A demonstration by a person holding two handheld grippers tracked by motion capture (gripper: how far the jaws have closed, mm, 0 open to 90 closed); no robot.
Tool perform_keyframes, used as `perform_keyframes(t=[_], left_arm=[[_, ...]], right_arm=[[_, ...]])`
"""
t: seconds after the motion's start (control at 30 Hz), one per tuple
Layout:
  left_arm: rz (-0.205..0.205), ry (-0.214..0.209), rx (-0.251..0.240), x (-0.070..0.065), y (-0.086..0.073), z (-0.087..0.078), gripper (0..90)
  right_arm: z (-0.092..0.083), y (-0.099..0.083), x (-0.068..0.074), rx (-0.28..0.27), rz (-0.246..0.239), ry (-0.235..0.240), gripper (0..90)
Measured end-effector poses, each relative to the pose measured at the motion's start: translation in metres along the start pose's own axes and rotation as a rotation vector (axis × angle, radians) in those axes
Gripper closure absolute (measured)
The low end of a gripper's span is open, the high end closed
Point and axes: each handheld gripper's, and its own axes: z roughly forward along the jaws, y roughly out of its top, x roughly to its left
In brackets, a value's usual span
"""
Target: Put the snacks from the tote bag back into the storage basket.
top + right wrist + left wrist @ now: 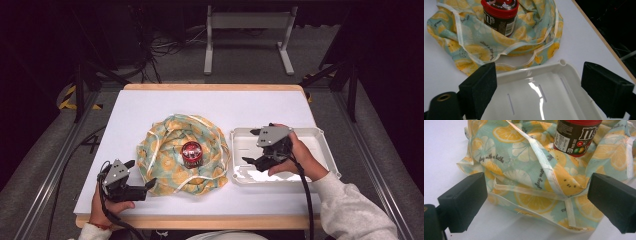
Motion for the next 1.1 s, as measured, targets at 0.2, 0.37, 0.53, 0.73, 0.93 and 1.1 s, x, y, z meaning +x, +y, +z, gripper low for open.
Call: perform_keyframes(t=[0.2, 0.37, 0.53, 0.73, 0.93, 1.1], left_arm=[[0.006, -0.005, -0.002, 0.0, 0.0, 0.0, 3.5], [0.011, -0.008, 0.0, -0.001, 0.0, -0.001, 3.5], [0.015, -0.01, 0.002, -0.001, 0.0, -0.001, 3.5], [0.014, -0.012, 0.005, -0.001, -0.001, -0.002, 3.6], [0.008, -0.016, 0.012, -0.002, -0.003, -0.003, 3.5], [0.012, -0.011, 0.011, -0.003, -0.004, -0.005, 3.6]], right_arm=[[0.014, 0.021, -0.003, 0.02, -0.038, 0.04, 14.8], [0.024, 0.037, -0.005, 0.017, -0.052, 0.079, 15.2], [0.033, 0.053, -0.005, 0.025, -0.072, 0.123, 15.6], [0.047, 0.068, -0.005, 0.052, -0.103, 0.156, 15.6], [0.061, 0.08, -0.006, 0.07, -0.113, 0.2, 15.4], [0.074, 0.092, -0.004, 0.101, -0.138, 0.237, 15.3]])
